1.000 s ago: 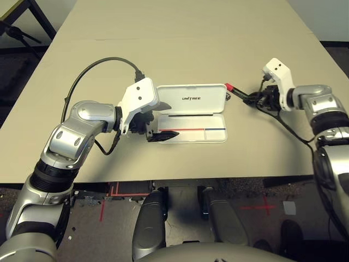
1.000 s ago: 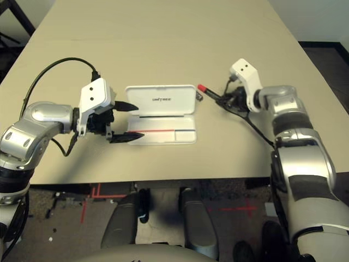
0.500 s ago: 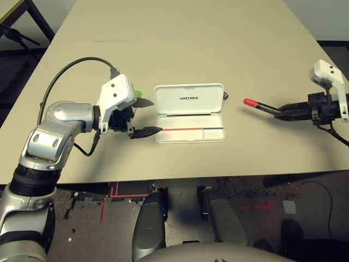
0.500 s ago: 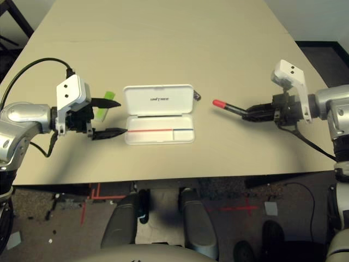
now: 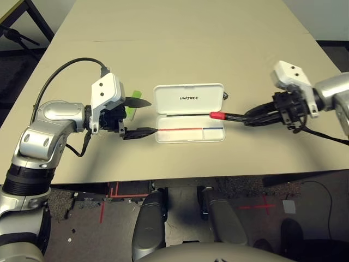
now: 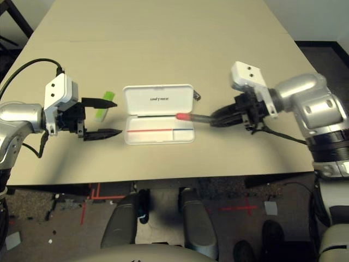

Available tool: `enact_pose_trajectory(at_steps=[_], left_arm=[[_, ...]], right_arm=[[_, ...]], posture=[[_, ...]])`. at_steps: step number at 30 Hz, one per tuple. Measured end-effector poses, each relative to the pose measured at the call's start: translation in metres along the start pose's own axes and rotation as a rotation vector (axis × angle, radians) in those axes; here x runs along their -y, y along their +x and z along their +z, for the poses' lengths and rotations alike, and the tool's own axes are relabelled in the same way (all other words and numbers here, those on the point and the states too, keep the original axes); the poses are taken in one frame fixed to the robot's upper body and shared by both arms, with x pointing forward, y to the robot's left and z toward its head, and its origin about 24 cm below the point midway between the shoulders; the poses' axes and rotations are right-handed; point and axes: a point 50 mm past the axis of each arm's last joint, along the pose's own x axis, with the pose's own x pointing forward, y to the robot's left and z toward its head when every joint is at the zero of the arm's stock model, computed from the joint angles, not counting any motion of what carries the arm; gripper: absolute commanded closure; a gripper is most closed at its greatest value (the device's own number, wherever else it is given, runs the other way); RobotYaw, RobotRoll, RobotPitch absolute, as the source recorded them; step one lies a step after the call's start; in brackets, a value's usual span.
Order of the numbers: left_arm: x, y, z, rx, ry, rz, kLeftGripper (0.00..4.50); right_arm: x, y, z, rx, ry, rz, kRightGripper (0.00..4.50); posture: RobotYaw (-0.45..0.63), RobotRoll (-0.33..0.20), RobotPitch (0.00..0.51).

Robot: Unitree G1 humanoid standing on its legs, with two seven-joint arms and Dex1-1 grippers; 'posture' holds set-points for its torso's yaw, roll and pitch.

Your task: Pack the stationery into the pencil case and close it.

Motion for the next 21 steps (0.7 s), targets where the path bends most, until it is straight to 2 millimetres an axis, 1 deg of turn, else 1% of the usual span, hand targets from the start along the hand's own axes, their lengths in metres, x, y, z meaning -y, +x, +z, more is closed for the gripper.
enact_pose_trajectory(at_steps=[2,5,10,13,21], left_arm=[[0.0,0.0,0.0,0.002,0.005,0.0,0.0],[0.001,0.0,-0.001,0.001,0.001,0.004,0.0],[0.001,-0.001,-0.003,-0.002,-0.006,0.016,0.0],[0.002,-0.002,-0.006,-0.005,-0.015,0.023,0.0],[-0.001,-0.005,-0.004,-0.004,-0.018,0.074,0.0]], right_arm=[[0.003,0.016,0.004,-0.002,-0.031,0.006,3.92],[0.008,0.036,0.006,-0.038,-0.081,-0.005,3.92],[0.015,0.058,0.007,-0.049,-0.124,-0.029,3.92],[0.017,0.064,0.005,-0.049,-0.14,-0.037,3.92],[0.018,0.078,0.004,-0.037,-0.164,-0.027,3.92]], posture=[[0.03,0.0,0.199],[0.04,0.0,0.199],[0.06,0.0,0.201],[0.07,0.0,0.202],[0.08,0.0,0.196]])
